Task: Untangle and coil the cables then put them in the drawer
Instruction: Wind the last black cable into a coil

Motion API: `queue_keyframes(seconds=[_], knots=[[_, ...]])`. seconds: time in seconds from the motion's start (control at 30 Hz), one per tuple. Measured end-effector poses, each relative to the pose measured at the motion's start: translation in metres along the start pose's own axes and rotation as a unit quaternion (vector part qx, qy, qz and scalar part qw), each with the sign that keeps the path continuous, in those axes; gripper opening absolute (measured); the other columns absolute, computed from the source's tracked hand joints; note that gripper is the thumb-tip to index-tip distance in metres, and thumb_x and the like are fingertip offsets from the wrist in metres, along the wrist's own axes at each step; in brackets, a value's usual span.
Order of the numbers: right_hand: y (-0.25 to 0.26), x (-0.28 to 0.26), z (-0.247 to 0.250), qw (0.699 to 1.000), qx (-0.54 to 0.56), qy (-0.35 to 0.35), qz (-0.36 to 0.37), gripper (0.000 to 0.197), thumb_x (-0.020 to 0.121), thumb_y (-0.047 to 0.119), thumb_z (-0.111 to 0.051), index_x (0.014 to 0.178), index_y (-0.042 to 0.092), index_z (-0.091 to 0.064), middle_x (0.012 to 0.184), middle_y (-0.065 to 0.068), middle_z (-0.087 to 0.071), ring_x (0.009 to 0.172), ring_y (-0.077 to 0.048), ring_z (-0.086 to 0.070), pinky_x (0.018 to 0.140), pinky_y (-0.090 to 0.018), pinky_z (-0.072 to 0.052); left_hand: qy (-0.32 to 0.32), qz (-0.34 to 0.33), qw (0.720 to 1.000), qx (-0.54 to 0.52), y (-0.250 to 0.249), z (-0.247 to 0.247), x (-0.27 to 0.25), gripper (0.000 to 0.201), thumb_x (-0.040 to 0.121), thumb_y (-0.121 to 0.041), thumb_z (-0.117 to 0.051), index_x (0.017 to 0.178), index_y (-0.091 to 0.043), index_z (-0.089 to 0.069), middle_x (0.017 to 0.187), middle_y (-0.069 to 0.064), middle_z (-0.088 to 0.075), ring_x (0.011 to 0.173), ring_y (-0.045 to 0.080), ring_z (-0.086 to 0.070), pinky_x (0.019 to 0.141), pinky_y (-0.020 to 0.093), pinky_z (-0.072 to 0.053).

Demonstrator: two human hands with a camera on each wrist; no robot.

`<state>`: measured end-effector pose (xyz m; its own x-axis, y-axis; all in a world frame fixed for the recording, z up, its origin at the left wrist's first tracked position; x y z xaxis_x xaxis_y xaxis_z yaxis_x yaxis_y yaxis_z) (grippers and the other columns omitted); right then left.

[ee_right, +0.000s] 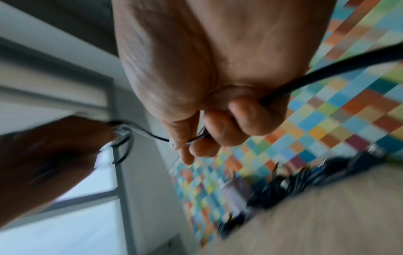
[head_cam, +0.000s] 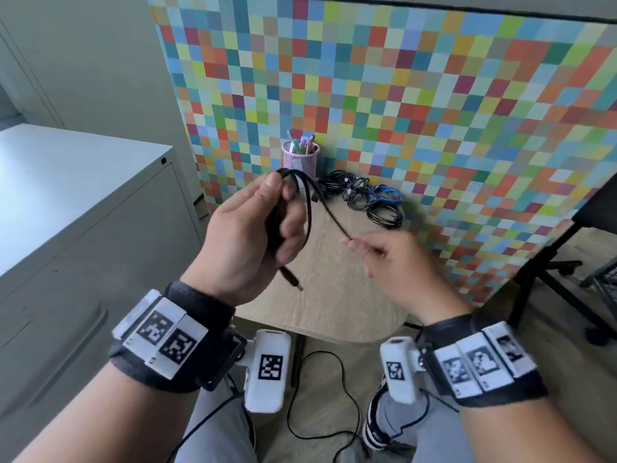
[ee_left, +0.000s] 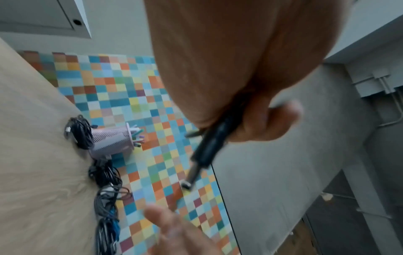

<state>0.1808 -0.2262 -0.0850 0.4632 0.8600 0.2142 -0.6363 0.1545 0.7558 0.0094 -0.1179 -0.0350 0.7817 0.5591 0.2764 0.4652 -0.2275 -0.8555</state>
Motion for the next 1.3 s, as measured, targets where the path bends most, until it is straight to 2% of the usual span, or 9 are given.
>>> queue_keyframes(seconds=[0.1,0.17,0.27,0.37,0.67,0.87,1.0,1.17,1.3], knots=[[0.021,-0.013,-0.040,0.990,-0.104,0.092,0.015,0.024,0.105,0.039,-0.055,0.098,0.027,-0.075,0.064,0.008,-0.059,0.058,-0.001,-0.052,0.053,-0.025,-0.036,-0.031,-0.029,0.998,0.042,0.008,-0.011,0.003,0.028,0.113,-0.022,-0.028,0.096,-0.009,-0.045,0.081,0.017,-0.070,0.078,0.033,-0.074,0.066,0.034,-0.061],[0.039,-0.019,-0.055,0.976,-0.164,0.135,0.045,0.021,0.107,0.034,-0.049,0.098,0.025,-0.066,0.079,0.001,-0.065,0.076,-0.018,-0.059,0.059,-0.035,-0.033,-0.014,-0.015,0.986,0.167,0.017,-0.015,0.003,0.027,0.114,-0.020,-0.028,0.104,-0.003,-0.046,0.100,0.016,-0.076,0.104,0.028,-0.074,0.093,0.037,-0.059],[0.056,-0.021,-0.049,0.968,-0.188,0.155,0.064,0.016,0.103,0.025,-0.053,0.104,0.018,-0.067,0.097,-0.010,-0.070,0.090,-0.030,-0.063,0.064,-0.033,-0.030,0.040,-0.003,0.881,0.472,0.027,-0.013,0.002,0.023,0.112,-0.027,-0.033,0.110,-0.009,-0.047,0.106,-0.004,-0.077,0.103,0.009,-0.071,0.085,0.029,-0.056],[0.060,-0.019,-0.026,0.980,-0.137,0.121,0.076,0.014,0.089,0.030,-0.073,0.083,0.018,-0.074,0.074,-0.008,-0.067,0.067,-0.022,-0.056,0.059,-0.035,-0.036,0.054,-0.003,0.801,0.597,0.030,-0.006,0.002,0.020,0.110,-0.028,-0.042,0.090,-0.027,-0.046,0.077,-0.009,-0.065,0.071,0.009,-0.060,0.067,0.034,-0.046],[0.050,-0.008,0.040,0.996,0.012,0.000,0.093,0.005,0.080,0.025,-0.088,0.080,0.026,-0.082,0.076,0.011,-0.077,0.074,-0.010,-0.073,0.073,-0.039,-0.060,0.095,0.133,0.892,0.423,0.035,-0.001,-0.002,0.062,0.105,-0.049,-0.033,0.078,-0.007,-0.069,0.050,-0.010,-0.040,0.046,0.008,-0.034,0.049,0.019,-0.029],[0.025,0.000,0.057,0.987,0.048,-0.109,0.106,0.013,0.094,0.016,-0.075,0.096,0.029,-0.078,0.078,0.035,-0.070,0.076,0.009,-0.066,0.070,-0.006,-0.046,0.067,0.148,0.980,0.115,0.031,-0.002,-0.006,0.029,0.099,-0.034,-0.041,0.082,-0.011,-0.048,0.058,-0.004,-0.028,0.047,0.009,-0.022,0.045,0.022,-0.016],[-0.003,0.005,0.037,0.992,0.038,-0.113,0.028,0.015,0.099,0.019,-0.069,0.109,0.025,-0.079,0.080,0.030,-0.069,0.075,0.013,-0.063,0.072,-0.009,-0.045,0.061,0.101,0.993,0.004,0.017,-0.006,-0.004,0.026,0.102,-0.031,-0.036,0.087,-0.012,-0.044,0.056,0.000,-0.038,0.039,0.015,-0.039,0.044,0.024,-0.033],[0.013,-0.012,-0.030,0.995,-0.091,0.031,0.003,0.021,0.103,0.042,-0.055,0.092,0.037,-0.073,0.075,0.010,-0.068,0.069,-0.013,-0.060,0.060,-0.032,-0.044,0.014,0.035,0.999,0.011,0.025,-0.016,0.001,0.027,0.109,-0.028,-0.032,0.091,-0.011,-0.043,0.090,0.020,-0.075,0.103,0.040,-0.071,0.085,0.044,-0.060],[0.047,-0.023,-0.053,0.981,-0.150,0.107,0.052,0.021,0.103,0.030,-0.053,0.082,0.031,-0.055,0.093,-0.004,-0.072,0.085,-0.030,-0.064,0.062,-0.037,-0.038,-0.012,0.012,0.936,0.353,0.029,-0.013,0.002,0.030,0.113,-0.027,-0.032,0.111,-0.002,-0.048,0.111,0.001,-0.078,0.104,0.013,-0.073,0.081,0.032,-0.055]])
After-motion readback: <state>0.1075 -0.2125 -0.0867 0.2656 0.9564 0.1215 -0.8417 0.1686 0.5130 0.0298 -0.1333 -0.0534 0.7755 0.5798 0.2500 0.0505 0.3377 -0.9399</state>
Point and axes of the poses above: each hand's wrist, its own x-axis towards the middle knuckle, its own z-axis out of the back of the hand, y = z × x, the point moved 4 cm from there along x, towards the middle knuckle
